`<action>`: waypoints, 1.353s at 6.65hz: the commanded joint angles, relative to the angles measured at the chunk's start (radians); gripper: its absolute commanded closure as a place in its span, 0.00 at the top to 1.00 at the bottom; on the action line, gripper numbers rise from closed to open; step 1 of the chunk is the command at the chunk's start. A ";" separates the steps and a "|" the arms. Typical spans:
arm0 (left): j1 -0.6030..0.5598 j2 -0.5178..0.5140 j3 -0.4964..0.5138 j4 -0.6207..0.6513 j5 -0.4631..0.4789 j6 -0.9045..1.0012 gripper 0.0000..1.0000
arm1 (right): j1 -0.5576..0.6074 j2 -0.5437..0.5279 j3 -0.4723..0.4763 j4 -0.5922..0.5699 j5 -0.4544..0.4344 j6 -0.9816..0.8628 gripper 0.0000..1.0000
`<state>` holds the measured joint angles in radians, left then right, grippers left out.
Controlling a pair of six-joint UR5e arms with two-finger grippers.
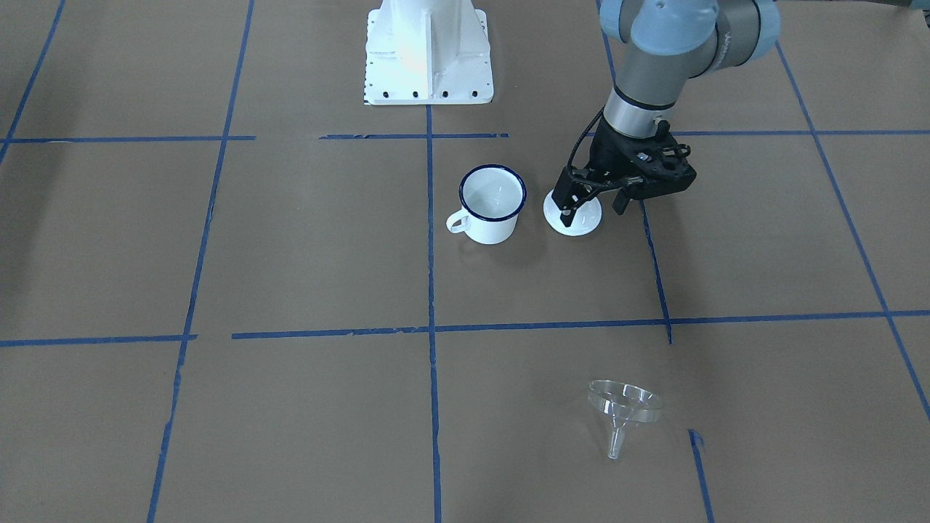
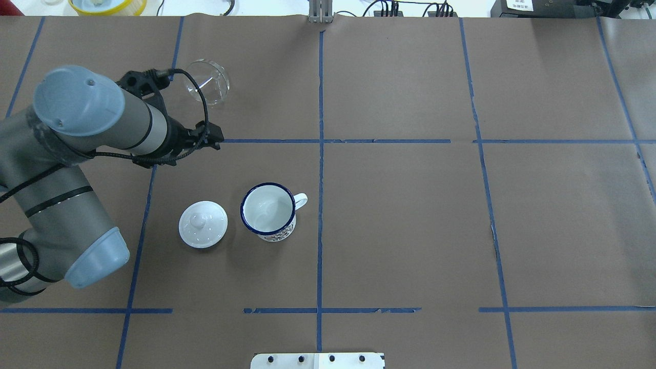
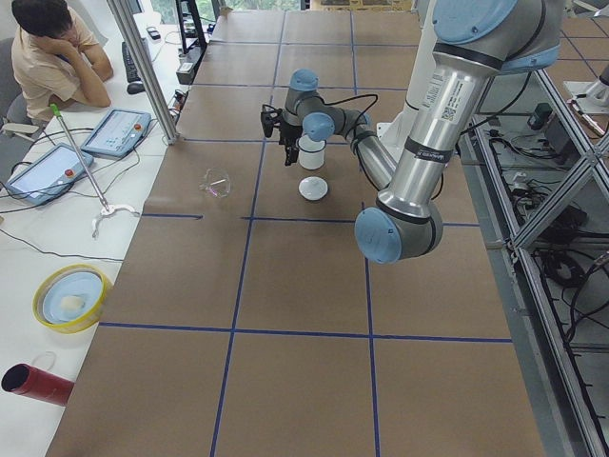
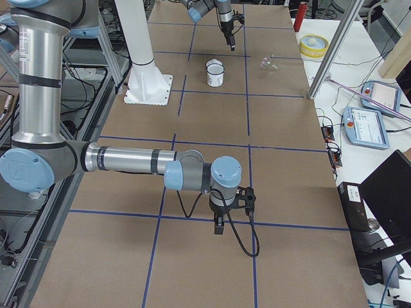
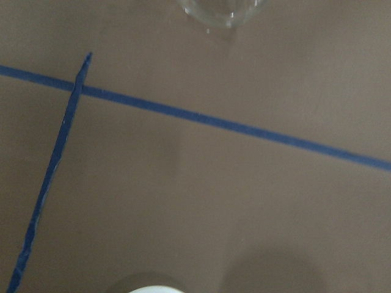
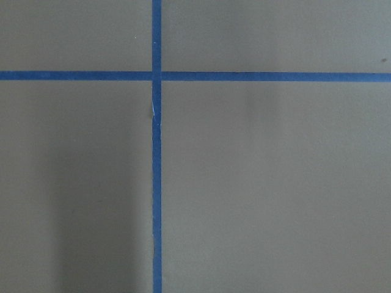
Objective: Place funnel on cup
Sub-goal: 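Move the left gripper to the clear glass funnel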
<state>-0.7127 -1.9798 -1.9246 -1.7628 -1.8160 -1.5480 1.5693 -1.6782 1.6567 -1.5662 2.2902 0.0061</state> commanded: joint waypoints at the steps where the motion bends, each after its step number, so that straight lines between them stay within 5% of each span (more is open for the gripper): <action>1: -0.036 -0.004 0.033 -0.269 0.136 -0.375 1.00 | 0.000 0.000 0.000 0.000 0.000 0.000 1.00; 3: -0.051 -0.013 0.173 -0.511 0.298 -0.673 0.97 | 0.000 0.000 0.000 0.000 0.000 0.000 1.00; 5: -0.051 -0.033 0.360 -0.695 0.336 -0.808 0.95 | 0.000 0.000 -0.001 0.000 0.000 0.000 1.00; 7: -0.053 -0.105 0.552 -0.748 0.429 -0.859 0.95 | 0.000 0.000 0.000 0.000 0.000 0.000 1.00; 9: -0.066 -0.158 0.681 -0.785 0.428 -0.876 0.95 | 0.000 0.000 0.000 0.000 0.000 0.000 1.00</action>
<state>-0.7699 -2.1004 -1.3278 -2.5192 -1.3930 -2.4122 1.5693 -1.6782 1.6566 -1.5662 2.2902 0.0061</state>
